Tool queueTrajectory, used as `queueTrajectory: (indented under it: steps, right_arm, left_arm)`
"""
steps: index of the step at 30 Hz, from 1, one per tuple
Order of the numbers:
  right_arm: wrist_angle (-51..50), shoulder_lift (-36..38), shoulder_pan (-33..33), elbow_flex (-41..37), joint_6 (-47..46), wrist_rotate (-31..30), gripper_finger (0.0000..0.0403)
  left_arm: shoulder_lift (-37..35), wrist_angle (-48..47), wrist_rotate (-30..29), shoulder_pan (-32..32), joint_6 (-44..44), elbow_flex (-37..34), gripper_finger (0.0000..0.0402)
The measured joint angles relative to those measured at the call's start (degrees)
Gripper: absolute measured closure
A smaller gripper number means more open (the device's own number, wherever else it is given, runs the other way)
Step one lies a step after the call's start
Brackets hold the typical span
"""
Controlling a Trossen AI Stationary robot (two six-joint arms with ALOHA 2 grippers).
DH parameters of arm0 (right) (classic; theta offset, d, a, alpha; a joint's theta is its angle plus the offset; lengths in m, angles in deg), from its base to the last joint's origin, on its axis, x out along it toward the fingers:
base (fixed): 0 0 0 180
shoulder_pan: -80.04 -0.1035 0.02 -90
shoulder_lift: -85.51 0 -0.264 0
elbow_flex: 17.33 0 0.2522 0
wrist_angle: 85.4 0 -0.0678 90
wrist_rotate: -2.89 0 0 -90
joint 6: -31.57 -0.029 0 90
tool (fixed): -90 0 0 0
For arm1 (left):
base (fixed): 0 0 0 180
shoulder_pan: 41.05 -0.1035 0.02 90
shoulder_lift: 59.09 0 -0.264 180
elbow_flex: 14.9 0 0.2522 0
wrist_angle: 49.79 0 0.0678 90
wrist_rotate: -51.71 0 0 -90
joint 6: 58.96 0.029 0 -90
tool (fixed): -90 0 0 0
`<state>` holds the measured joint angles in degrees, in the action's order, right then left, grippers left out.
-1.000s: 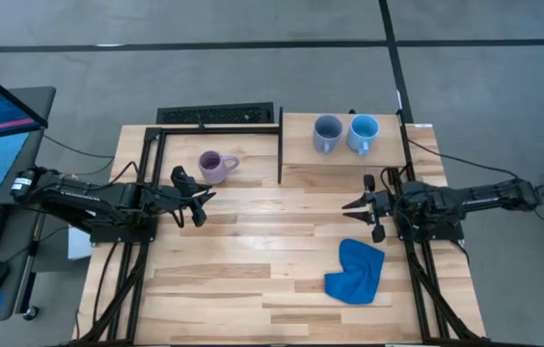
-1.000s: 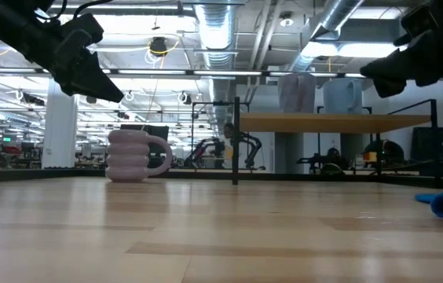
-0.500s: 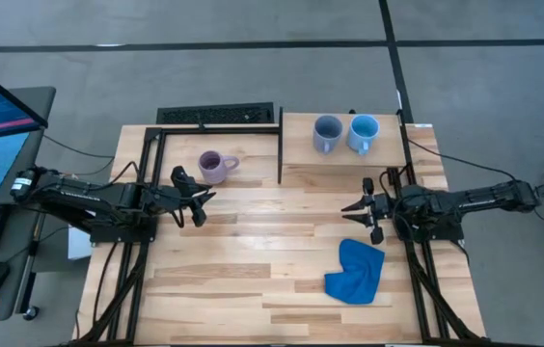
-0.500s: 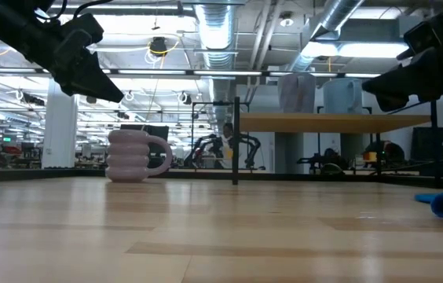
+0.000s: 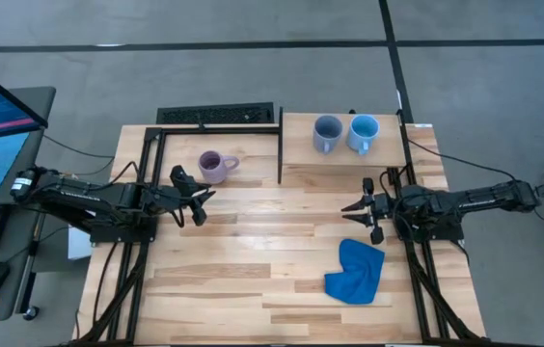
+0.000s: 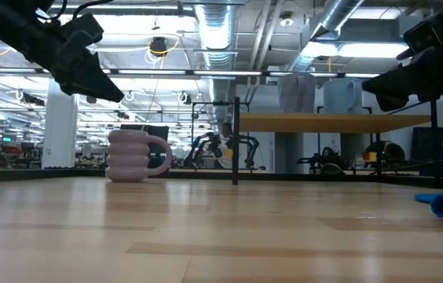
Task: Stack small to large cups/mugs on shelf
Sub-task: Put the purple mug on the shelf
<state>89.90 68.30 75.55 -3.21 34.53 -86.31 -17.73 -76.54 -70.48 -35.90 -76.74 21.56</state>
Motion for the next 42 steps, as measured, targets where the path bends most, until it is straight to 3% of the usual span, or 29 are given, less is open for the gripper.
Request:
queueTrajectory:
  steps: [13,20,25,33,42]
  right_arm:
    - [-0.02,0.00,0.00,-0.02,0.00,0.00,0.0304]
    - [-0.04,0.00,0.00,-0.04,0.01,0.00,0.0304]
    - [-0.04,0.00,0.00,-0.04,0.02,0.00,0.0304]
    - [-0.04,0.00,0.00,-0.07,0.02,0.01,0.0304]
    - [-0.04,0.00,0.00,-0.07,0.02,0.00,0.0304]
  left_arm:
    - [0.00,0.00,0.31,0.01,-0.35,0.00,0.0296]
    - [0.00,-0.46,0.35,0.02,2.56,0.00,0.0247]
    - [0.00,-0.74,-4.56,-0.02,2.71,0.00,0.0212]
    - [0.00,-1.03,0.38,0.00,3.47,0.00,0.0198]
    - [-0.26,-1.12,-2.87,-0.07,-8.91,0.44,0.0200]
